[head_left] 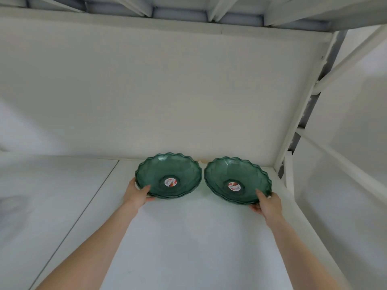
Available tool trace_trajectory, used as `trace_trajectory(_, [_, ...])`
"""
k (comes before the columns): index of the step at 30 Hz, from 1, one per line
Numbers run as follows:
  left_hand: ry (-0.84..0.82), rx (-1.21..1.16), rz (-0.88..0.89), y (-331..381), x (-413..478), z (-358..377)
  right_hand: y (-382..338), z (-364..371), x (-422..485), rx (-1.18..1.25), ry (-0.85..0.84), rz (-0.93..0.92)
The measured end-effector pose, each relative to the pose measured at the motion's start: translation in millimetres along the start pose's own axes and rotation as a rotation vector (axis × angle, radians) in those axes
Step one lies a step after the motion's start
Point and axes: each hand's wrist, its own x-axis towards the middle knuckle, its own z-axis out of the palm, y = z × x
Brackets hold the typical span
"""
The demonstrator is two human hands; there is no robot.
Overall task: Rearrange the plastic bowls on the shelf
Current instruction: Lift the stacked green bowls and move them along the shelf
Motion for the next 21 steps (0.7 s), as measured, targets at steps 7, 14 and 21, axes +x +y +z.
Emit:
trace_trajectory(7, [0.003, 0.434, 0.047, 6, -8, -16, -13, -3, -21, -0.289, -0.005, -0.051])
trace_trajectory(14, [-0.035, 0.953, 0.141, 27, -41, -43, -36, -19, -67, -0.802, 0.021, -0.234])
trace_trajectory(21, [0.087, 1.267, 0.346, 52, -100, -98, -65, -18, -136, -1.258, -0.074, -0.481])
